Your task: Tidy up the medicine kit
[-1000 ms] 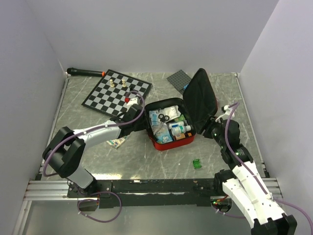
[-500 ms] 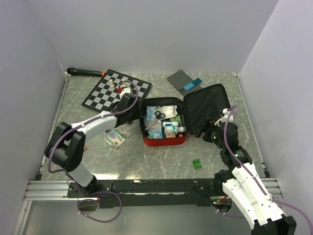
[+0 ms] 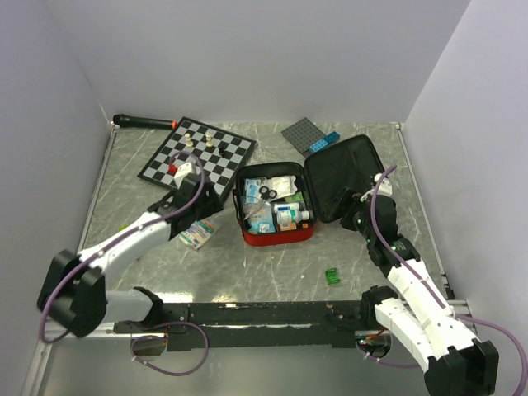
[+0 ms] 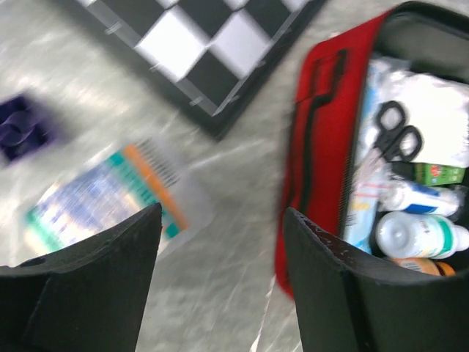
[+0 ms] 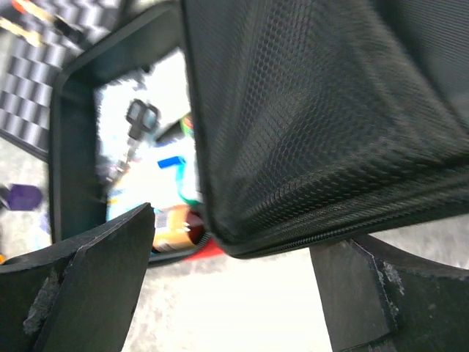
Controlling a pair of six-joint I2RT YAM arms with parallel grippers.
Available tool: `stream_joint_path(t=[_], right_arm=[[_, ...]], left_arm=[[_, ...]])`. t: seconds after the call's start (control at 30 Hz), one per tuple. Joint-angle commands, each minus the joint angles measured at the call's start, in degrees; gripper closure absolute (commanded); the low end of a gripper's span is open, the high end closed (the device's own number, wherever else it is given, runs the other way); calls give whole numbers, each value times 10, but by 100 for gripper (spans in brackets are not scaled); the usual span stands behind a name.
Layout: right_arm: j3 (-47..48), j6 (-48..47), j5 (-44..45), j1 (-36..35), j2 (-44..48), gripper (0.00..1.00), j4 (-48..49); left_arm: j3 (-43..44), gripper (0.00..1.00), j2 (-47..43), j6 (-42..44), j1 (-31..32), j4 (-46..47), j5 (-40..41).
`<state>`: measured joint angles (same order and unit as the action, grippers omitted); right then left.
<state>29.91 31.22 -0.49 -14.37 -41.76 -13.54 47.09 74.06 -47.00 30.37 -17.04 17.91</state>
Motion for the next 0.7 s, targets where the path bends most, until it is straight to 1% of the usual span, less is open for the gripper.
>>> stream_joint_path(t=[0.0, 0.13, 0.3, 0.47, 0.57, 0.67], right_arm=[[28, -1, -4, -3, 35, 11, 83], [31, 1, -3, -3, 48, 11, 95], [78, -8, 4, -3, 24, 11, 97], [160, -20, 5, -3, -34, 11, 63], [205, -27, -16, -3, -70, 11, 63], [279, -27, -13, 1, -139, 12, -4]], left_arm=[[-58, 28, -78, -74, -8, -39, 39], [-98, 28, -137, -85, -22, -34, 40], [-91, 28, -154, -67, -29, -8, 7], [-36, 28, -111, -47, -29, 36, -64], [-2, 28, -73, -57, -30, 90, -119], [43, 29, -22, -79, -29, 158, -174]])
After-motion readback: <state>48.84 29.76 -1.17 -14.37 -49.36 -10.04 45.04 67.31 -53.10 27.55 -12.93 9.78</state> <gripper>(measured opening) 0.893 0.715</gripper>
